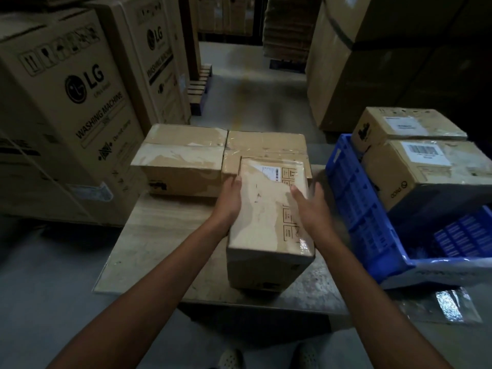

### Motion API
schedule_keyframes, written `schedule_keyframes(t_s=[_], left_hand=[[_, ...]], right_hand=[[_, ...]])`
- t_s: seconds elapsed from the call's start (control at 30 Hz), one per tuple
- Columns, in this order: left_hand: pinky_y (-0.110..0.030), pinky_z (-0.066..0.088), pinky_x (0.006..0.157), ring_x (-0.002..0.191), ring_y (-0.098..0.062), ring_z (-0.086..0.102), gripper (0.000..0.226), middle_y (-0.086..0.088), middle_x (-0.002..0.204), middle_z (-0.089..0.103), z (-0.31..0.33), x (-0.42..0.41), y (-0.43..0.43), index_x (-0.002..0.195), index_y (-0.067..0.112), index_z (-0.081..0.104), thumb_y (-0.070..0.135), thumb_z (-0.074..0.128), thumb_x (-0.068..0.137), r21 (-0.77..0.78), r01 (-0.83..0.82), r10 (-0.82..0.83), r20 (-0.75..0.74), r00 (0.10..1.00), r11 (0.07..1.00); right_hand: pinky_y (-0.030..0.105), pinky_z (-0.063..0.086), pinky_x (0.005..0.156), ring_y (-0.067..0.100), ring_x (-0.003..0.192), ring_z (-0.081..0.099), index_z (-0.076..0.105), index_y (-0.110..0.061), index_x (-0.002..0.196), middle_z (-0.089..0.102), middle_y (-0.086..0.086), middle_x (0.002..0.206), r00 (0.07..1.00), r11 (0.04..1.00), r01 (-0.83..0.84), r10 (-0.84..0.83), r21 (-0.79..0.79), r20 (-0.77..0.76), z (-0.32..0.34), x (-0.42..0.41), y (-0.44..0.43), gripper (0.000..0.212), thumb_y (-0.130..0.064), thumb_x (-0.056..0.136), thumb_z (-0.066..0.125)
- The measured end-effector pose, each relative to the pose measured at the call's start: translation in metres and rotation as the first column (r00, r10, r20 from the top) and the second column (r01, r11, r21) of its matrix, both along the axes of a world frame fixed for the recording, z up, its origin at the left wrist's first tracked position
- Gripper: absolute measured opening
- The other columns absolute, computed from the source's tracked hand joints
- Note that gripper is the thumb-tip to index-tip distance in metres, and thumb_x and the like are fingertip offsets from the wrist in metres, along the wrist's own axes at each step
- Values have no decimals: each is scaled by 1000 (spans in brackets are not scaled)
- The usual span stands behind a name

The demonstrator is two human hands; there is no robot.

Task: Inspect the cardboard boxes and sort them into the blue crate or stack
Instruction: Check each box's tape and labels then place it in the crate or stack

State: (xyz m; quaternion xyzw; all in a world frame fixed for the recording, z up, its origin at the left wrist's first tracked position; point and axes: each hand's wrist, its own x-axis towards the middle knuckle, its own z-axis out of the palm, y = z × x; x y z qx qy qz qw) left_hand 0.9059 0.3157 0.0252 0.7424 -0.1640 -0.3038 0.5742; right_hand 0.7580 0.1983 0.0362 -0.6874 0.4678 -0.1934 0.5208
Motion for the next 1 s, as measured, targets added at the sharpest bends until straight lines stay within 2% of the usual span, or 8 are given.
schedule_keyframes(t_s=[0.1, 0.2, 0.4, 0.5, 0.67, 0.8, 0.87, 1.0], left_hand=[[-37, 56, 72, 93, -26, 72, 55, -6, 103, 74, 16, -8, 8, 123, 21, 65, 56, 26, 105, -107, -18, -24, -382, 924, 994], [-35, 56, 67, 84, -21, 75, 55, -1, 94, 78, 22, -12, 16, 120, 26, 65, 57, 22, 105, -156, 45, -108, -424, 899, 987], [-56, 52, 97, 108, -34, 69, 67, -14, 118, 72, 21, -21, 25, 126, 22, 64, 68, 23, 99, -285, -33, -106, -456, 884, 958], [-58, 50, 99, 112, -37, 66, 71, -18, 118, 71, 20, -22, 25, 124, 17, 63, 72, 30, 96, -308, -171, -3, -493, 870, 936], [-50, 56, 90, 108, -36, 68, 72, -21, 117, 70, -2, -28, 18, 120, 10, 65, 72, 40, 94, -297, -191, -4, -551, 834, 935], [-49, 54, 92, 98, -34, 68, 50, -17, 105, 72, -34, -52, 21, 105, 8, 65, 54, 43, 101, -248, -95, -53, -530, 846, 964], [-45, 54, 80, 85, -33, 65, 40, -12, 91, 68, -52, -57, 26, 93, 10, 63, 48, 53, 94, -220, 1, -94, -411, 907, 975], [-38, 50, 66, 68, -28, 61, 35, -5, 70, 65, -56, -64, 34, 73, 18, 66, 38, 50, 97, -133, 35, -84, -383, 920, 990]], right_hand=[[32, 57, 66, 18, 87, 73, 53, -30, 131, 71, 1, 105, 989, 971, -84, 55, 224, 136, 10, -6, 4, 35, -50, 104, 41], [34, 57, 72, 20, 95, 72, 54, -35, 128, 71, 0, 109, 974, 962, -128, 76, 239, 214, 14, -12, 9, 32, -50, 106, 36], [27, 56, 62, 14, 79, 73, 61, -20, 124, 72, 7, 104, 941, 988, -68, 18, 136, 339, 18, -41, 20, 51, -57, 102, 32], [43, 57, 74, 22, 86, 72, 64, -12, 122, 73, 6, 99, 893, 981, -1, -87, 196, 442, 18, -61, 17, 68, -67, 92, 38], [53, 53, 94, 31, 109, 69, 71, -23, 120, 74, 7, 115, 894, 934, 94, -231, 344, 384, -3, -77, 14, 74, -79, 79, 47], [51, 51, 99, 30, 112, 68, 72, -28, 106, 73, 7, 118, 934, 921, 73, -197, 383, 296, -39, -85, 25, 41, -61, 83, 62], [48, 54, 93, 29, 98, 69, 68, -21, 94, 72, 10, 104, 955, 923, 86, -183, 376, 232, -50, -89, 28, 31, -50, 96, 56], [43, 52, 77, 34, 80, 67, 66, 0, 92, 69, 17, 83, 986, 925, 95, -139, 368, 94, -58, -89, 33, 56, -47, 106, 40]])
